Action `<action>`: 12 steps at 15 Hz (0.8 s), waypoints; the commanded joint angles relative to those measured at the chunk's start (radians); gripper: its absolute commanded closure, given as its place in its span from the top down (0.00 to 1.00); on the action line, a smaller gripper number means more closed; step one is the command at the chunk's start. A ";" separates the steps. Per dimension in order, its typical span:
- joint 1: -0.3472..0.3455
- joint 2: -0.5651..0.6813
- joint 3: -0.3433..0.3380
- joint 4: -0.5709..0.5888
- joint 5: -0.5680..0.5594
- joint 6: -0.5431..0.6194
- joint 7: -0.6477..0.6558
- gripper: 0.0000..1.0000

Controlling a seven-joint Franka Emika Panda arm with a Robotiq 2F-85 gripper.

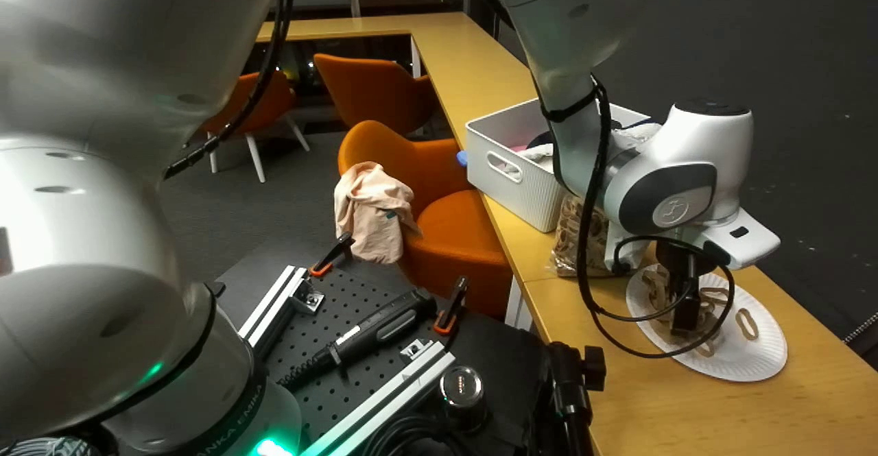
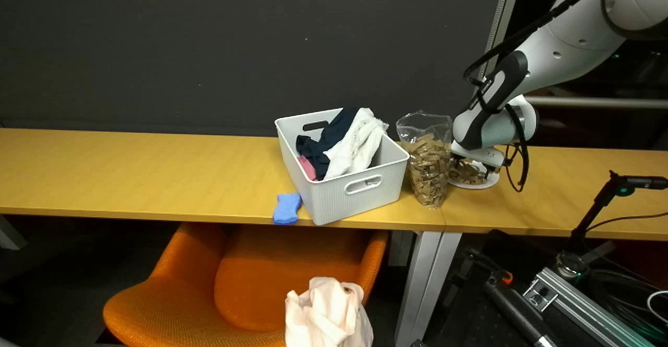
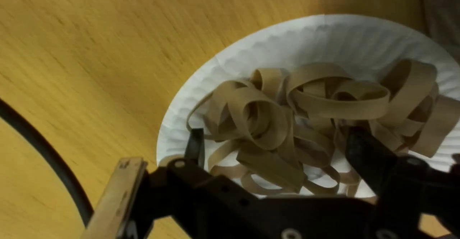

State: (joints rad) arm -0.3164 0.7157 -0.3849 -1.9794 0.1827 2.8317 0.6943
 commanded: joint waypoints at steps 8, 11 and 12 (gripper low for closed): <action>-0.022 0.100 0.015 0.097 0.063 0.019 -0.035 0.68; -0.023 0.090 0.017 0.096 0.070 0.017 -0.039 0.42; -0.021 0.084 0.014 0.092 0.073 0.016 -0.042 0.36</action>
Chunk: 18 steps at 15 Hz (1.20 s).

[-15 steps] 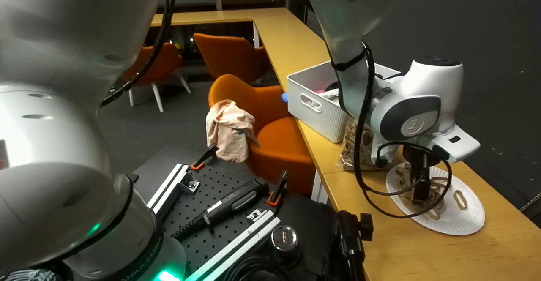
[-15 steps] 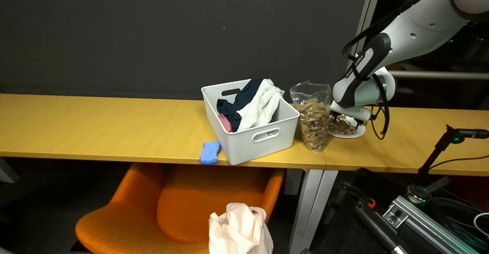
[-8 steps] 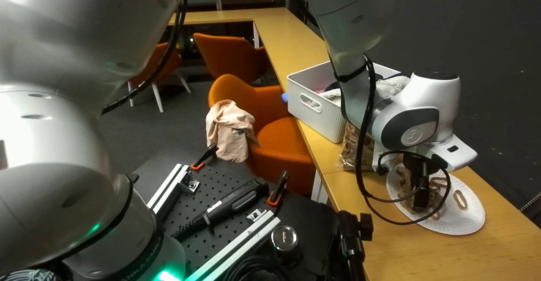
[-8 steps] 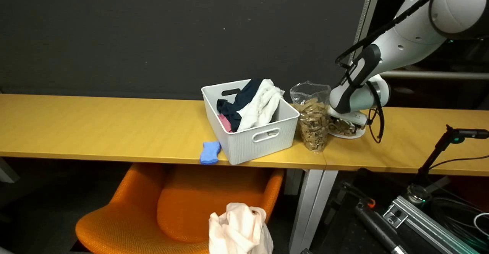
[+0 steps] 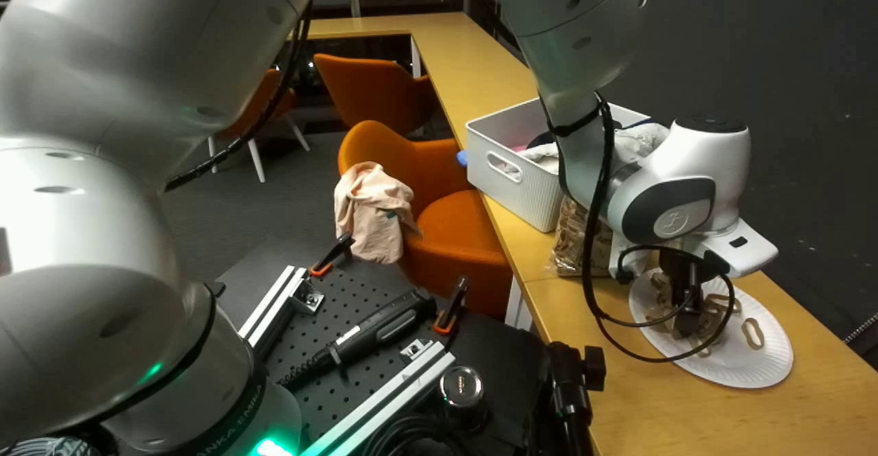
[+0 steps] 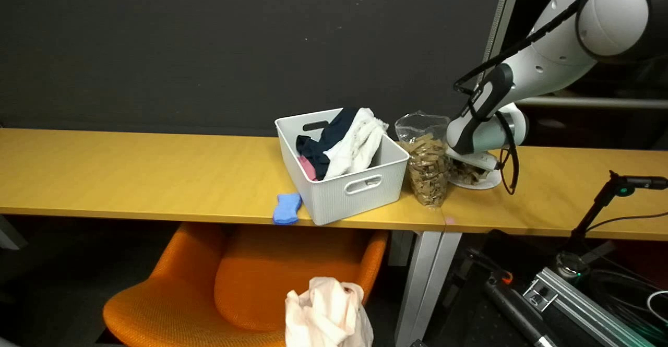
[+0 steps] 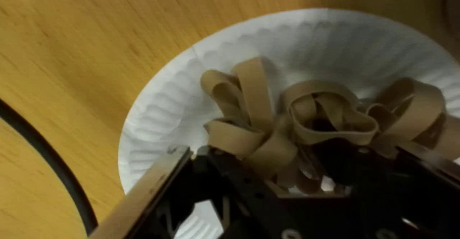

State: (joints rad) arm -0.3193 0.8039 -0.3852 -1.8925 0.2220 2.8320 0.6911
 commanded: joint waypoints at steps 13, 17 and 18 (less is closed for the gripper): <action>0.040 -0.212 -0.083 -0.068 -0.014 -0.089 -0.024 0.02; 0.062 -0.321 -0.110 -0.061 -0.050 -0.175 -0.027 0.02; 0.068 -0.356 -0.108 -0.061 -0.063 -0.194 -0.029 0.02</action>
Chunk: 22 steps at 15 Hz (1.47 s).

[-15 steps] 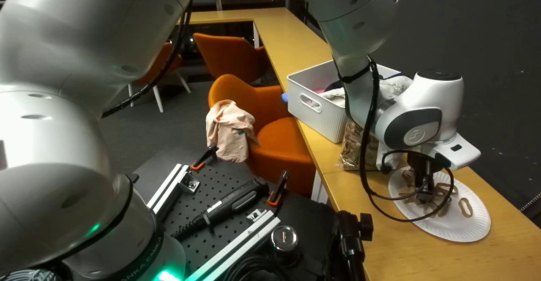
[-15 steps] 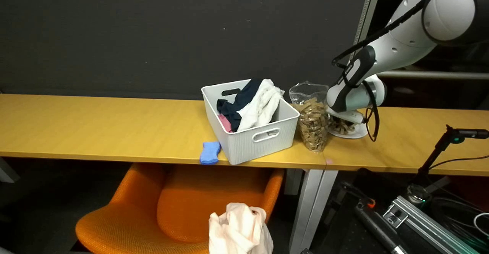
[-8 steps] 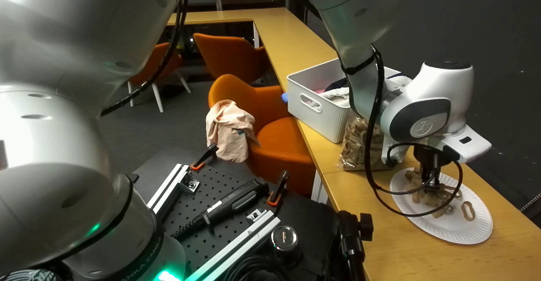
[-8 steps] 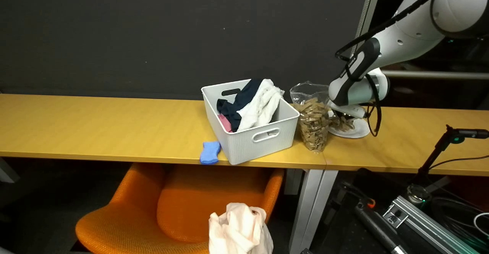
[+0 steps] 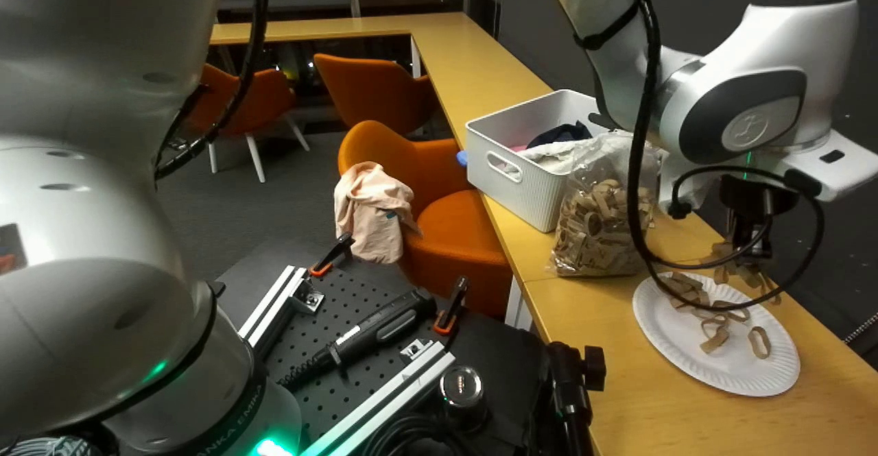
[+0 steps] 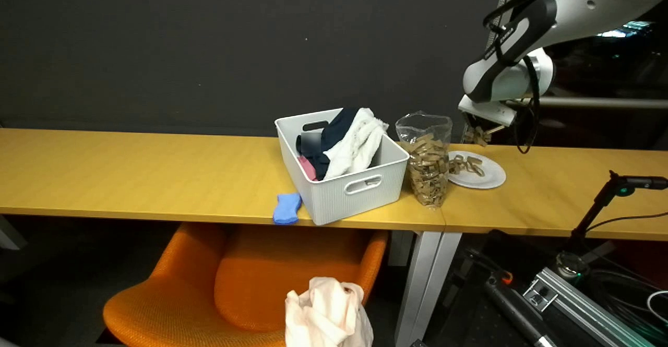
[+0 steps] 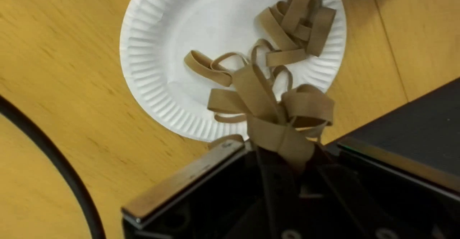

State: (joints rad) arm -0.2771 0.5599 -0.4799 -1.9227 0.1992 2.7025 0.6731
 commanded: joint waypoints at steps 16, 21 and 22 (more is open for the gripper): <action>0.108 -0.497 0.210 -0.198 -0.056 -0.237 -0.151 0.02; 0.112 -0.462 0.262 -0.219 0.062 -0.204 -0.263 0.02; 0.111 -0.457 0.265 -0.218 0.065 -0.208 -0.269 0.02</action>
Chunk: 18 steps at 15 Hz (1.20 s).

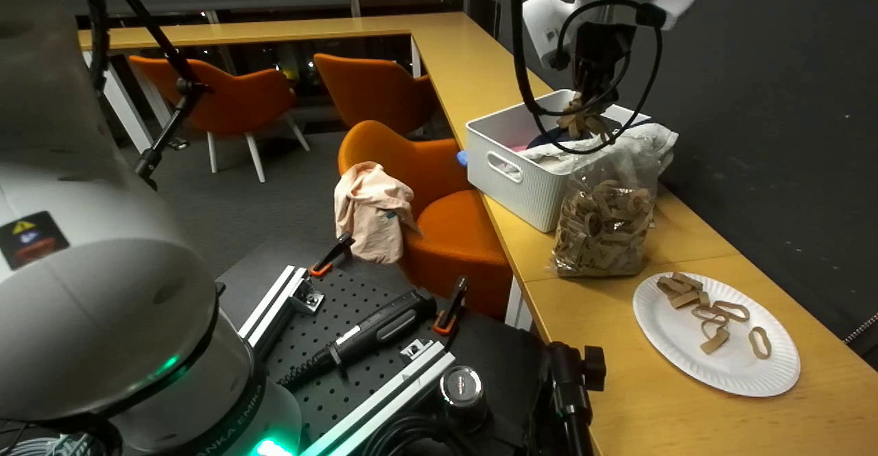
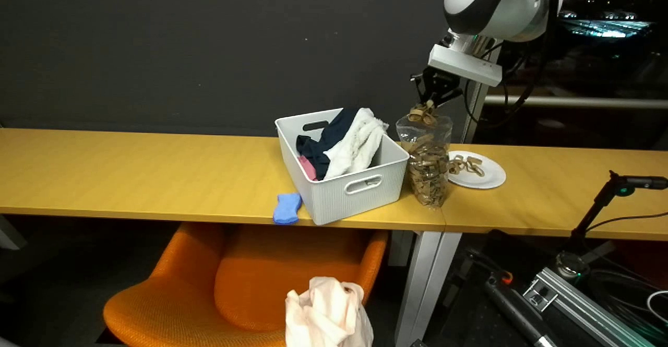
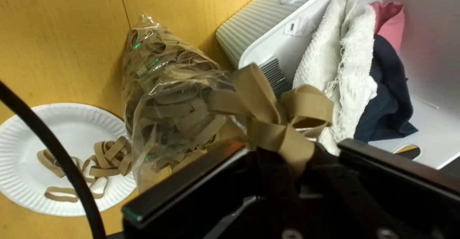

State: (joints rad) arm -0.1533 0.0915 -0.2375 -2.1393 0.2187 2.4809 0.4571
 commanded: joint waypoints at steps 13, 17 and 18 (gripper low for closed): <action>-0.080 0.162 -0.036 0.088 0.004 0.085 -0.006 0.02; -0.095 0.153 -0.029 0.090 0.051 0.109 -0.022 0.02; -0.100 0.146 -0.026 0.089 0.065 0.118 -0.029 0.02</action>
State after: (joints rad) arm -0.2383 0.2497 -0.2698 -2.0621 0.2344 2.5774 0.4436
